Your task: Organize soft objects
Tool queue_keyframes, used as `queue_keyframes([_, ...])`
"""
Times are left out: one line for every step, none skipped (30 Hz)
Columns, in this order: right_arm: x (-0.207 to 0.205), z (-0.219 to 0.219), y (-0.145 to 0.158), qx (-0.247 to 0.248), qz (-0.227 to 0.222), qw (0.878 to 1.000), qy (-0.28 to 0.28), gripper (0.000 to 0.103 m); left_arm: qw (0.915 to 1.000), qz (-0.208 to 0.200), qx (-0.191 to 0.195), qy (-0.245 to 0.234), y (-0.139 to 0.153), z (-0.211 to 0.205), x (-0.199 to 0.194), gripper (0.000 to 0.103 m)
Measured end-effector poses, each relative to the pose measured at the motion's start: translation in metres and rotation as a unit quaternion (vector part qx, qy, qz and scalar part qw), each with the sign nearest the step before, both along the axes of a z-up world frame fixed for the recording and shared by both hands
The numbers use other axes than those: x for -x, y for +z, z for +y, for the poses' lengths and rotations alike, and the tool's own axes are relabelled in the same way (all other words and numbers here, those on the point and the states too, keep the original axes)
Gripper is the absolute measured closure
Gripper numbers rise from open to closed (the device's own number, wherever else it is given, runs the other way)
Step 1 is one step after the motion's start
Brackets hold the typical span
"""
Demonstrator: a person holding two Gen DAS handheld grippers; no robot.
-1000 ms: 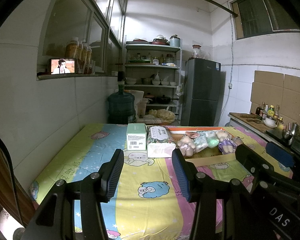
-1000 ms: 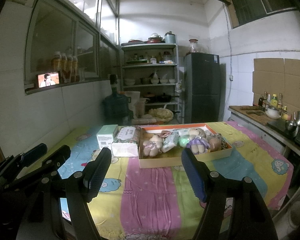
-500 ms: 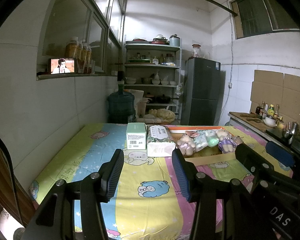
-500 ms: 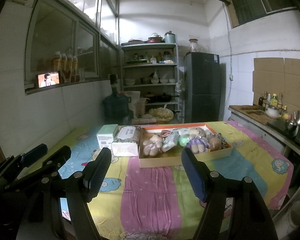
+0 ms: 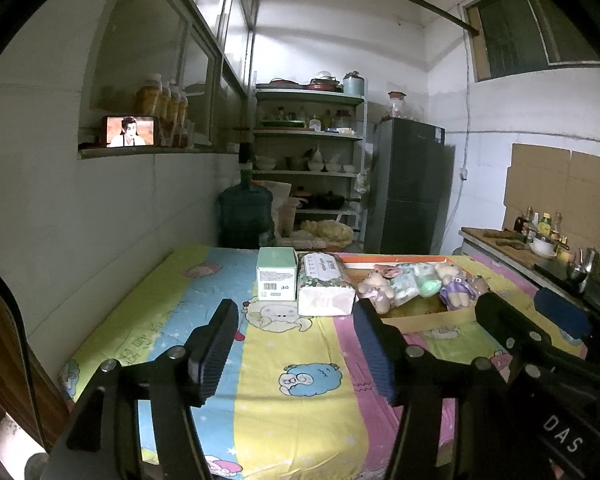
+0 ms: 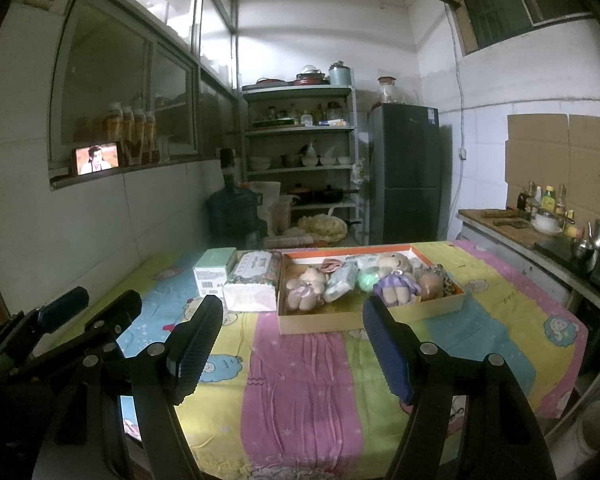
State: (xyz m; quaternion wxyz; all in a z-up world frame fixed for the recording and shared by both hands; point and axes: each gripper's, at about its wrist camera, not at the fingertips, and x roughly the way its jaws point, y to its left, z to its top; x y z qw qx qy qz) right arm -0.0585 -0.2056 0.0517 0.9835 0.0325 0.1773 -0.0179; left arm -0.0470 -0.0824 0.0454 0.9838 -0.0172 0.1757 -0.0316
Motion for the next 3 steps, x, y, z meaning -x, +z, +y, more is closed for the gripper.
queue_keyframes([0.0002, -0.0004, -0.0002, 0.0, 0.001, 1.0, 0.0, 0.029, 1.0, -0.001, 0.001, 0.001, -0.0004, 0.0007, 0.0001, 0.042])
queue_keyframes([0.0003, -0.0005, -0.0003, 0.001, 0.001, 1.0, 0.0, 0.029, 1.0, -0.001, 0.002, 0.002, -0.0006, 0.0015, 0.0002, 0.039])
queue_keyframes([0.0004, -0.0007, -0.0004, 0.001, 0.0, 1.0, -0.001, 0.029, 1.0, -0.002, 0.005, 0.004, -0.0009, 0.0031, 0.0001, 0.035])
